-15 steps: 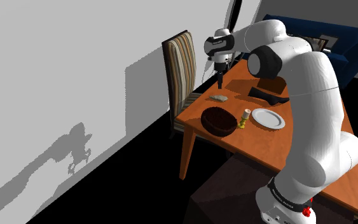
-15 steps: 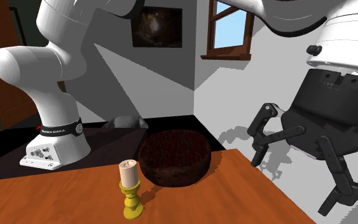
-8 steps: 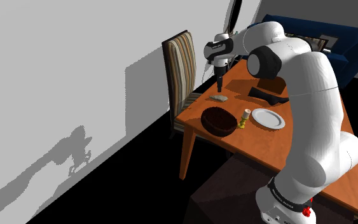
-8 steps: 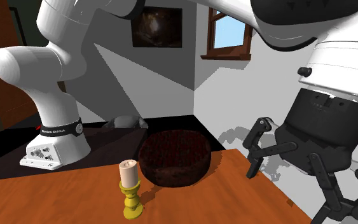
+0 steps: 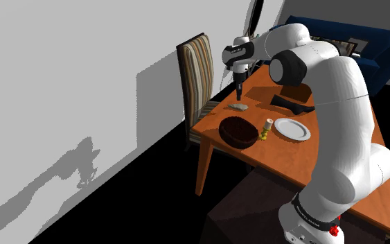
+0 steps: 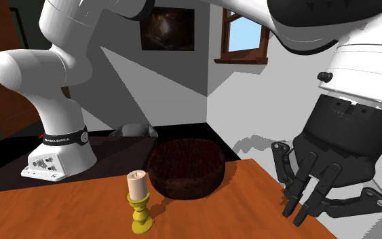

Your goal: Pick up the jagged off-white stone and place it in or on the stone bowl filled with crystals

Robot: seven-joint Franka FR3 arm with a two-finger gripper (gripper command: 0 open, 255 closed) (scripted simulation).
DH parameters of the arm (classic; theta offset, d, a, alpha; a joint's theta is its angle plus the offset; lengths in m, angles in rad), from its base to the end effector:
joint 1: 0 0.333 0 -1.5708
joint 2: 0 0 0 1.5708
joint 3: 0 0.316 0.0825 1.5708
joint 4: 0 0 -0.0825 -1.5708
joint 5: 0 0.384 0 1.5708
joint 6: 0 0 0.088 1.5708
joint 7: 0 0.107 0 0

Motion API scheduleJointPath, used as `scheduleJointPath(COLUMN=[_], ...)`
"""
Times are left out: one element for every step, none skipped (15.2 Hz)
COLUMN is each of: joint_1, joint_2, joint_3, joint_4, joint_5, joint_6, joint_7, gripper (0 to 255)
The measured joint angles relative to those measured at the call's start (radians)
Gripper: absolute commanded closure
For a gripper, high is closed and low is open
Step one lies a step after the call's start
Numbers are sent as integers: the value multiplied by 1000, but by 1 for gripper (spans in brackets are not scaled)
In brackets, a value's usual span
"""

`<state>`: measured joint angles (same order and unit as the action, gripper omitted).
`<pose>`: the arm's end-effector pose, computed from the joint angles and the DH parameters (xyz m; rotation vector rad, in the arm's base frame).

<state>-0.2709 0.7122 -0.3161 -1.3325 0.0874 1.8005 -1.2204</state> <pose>0.6185 -0.3461 0.3084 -2.8744 -0.9768 0.3531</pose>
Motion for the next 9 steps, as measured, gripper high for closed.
scheduleJointPath(joint_1=[0, 0, 0, 0, 0, 0, 0, -6, -19], joint_2=[0, 0, 0, 0, 0, 0, 0, 0, 10], joint_3=[0, 0, 0, 0, 0, 0, 0, 2, 6], joint_4=[0, 0, 0, 0, 0, 0, 0, -13, -17], joint_5=[0, 0, 0, 0, 0, 0, 0, 6, 16], joint_6=[0, 0, 0, 0, 0, 0, 0, 25, 61], joint_7=[0, 0, 0, 0, 0, 0, 0, -10, -27], gripper=[255, 255, 255, 255, 255, 0, 0, 0, 0])
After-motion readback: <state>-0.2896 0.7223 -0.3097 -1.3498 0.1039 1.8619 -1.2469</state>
